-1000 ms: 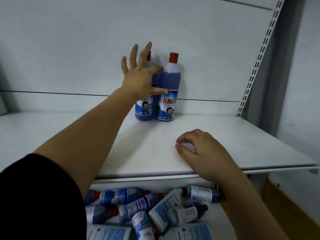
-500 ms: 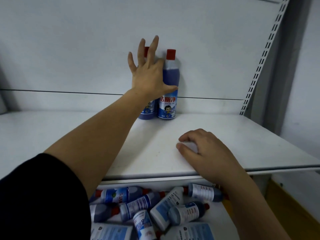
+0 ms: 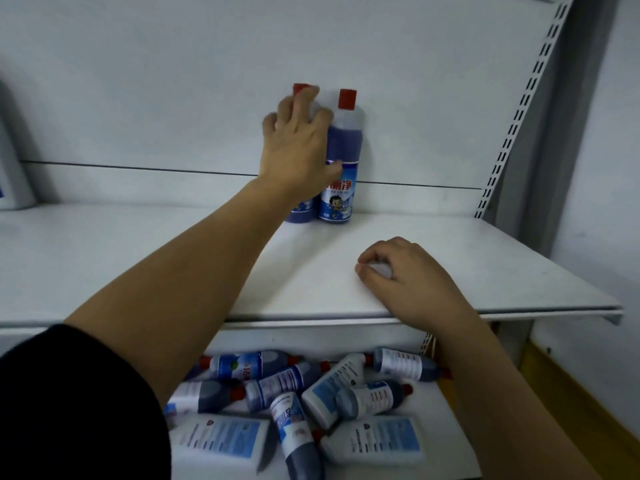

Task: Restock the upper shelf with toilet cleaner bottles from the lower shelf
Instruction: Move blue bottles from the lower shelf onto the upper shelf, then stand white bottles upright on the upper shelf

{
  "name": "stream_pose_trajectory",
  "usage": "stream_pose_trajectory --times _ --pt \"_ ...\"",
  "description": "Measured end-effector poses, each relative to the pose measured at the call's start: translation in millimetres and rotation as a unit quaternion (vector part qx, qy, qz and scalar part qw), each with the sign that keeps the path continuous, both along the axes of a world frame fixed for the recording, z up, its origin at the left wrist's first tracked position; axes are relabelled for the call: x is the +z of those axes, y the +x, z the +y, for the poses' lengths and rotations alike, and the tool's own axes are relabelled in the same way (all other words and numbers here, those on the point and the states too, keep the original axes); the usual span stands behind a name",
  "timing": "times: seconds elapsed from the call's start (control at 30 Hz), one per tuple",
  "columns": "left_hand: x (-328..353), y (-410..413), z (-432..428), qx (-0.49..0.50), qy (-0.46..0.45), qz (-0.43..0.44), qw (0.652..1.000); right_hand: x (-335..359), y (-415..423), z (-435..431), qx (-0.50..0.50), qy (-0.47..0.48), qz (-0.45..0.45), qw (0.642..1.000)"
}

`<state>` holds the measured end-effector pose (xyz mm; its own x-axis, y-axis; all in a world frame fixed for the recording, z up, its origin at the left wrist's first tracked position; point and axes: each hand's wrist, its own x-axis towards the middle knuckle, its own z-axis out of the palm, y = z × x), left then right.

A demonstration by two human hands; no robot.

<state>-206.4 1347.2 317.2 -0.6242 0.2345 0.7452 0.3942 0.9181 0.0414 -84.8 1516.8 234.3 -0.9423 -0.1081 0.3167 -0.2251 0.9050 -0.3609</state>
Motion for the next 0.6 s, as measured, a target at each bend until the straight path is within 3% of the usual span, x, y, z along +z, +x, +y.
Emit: stream_pose_trajectory --times 0.17,0.3,0.4,0.6 --pt "-23 78 -37 -0.026 -0.001 -0.211 0.977 1 5 -3 0.002 -0.018 0.021 1.0" --pt "-54 122 -85 0.028 0.01 -0.272 0.962 1 8 -8 -0.006 -0.007 0.017 1.0" --pt "-75 142 -116 0.036 0.029 -0.283 0.958 2 16 -21 -0.013 -0.008 0.016 1.0" --pt "-95 171 -172 0.045 0.057 -0.211 0.975 -7 45 -99 0.038 -0.011 0.051 0.998"
